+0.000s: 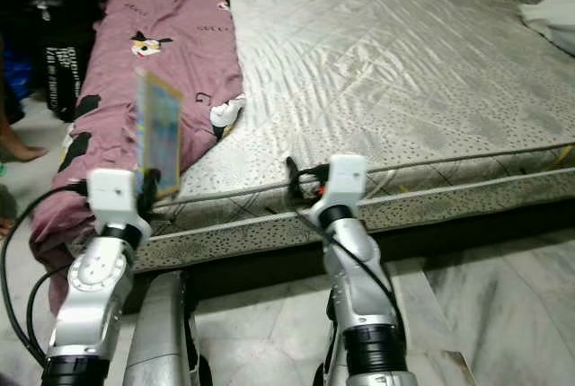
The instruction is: Clean up the room
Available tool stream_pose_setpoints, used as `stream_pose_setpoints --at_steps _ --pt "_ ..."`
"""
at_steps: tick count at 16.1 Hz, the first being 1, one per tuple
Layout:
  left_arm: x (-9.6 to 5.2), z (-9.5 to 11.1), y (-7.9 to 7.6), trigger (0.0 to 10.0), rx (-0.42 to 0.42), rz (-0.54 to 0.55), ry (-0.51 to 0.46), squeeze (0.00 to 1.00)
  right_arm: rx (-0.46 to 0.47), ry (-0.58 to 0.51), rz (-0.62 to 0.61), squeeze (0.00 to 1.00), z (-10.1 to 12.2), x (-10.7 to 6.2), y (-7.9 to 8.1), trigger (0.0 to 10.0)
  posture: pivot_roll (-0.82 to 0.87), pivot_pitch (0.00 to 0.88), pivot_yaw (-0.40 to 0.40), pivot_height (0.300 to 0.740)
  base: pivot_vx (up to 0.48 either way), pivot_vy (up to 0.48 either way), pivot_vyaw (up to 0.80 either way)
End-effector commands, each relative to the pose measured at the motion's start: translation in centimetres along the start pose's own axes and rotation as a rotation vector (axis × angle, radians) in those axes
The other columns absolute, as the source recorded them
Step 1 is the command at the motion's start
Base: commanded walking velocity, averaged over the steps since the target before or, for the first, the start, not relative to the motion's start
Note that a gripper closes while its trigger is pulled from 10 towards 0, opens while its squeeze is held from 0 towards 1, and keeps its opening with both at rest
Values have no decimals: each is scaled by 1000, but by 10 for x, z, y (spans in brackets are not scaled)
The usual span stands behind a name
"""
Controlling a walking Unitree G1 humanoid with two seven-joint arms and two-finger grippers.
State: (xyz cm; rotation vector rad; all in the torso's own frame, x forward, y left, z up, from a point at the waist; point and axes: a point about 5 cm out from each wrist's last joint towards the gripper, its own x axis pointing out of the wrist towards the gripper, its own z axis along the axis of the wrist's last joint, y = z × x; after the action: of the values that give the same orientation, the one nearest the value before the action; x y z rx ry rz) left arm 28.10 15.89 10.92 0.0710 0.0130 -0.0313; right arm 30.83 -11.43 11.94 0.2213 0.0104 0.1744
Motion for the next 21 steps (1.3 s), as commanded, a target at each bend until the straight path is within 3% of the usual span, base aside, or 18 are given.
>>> stream_pose_setpoints --at_steps 1,6,10,15,21 --pt "7 20 -8 10000 27 -32 -82 0 26 -32 8 0 7 4 3 10000 62 0 38 523 0 0 0" --pt "9 16 -13 10000 32 -37 -71 0 35 -34 24 0 6 6 8 10000 59 0 38 572 0 0 0" --pt "10 17 -16 10000 -19 -74 -84 0 40 -33 36 0 4 8 13 10000 69 0 28 617 0 0 0" --pt "14 18 -20 10000 -41 -92 -88 0 23 -38 23 0 5 10 8 10000 60 0 28 666 0 0 0" --pt "18 19 -22 10000 30 -76 -100 0 15 -42 14 0 4 12 6 10000 61 0 24 725 0 0 0"
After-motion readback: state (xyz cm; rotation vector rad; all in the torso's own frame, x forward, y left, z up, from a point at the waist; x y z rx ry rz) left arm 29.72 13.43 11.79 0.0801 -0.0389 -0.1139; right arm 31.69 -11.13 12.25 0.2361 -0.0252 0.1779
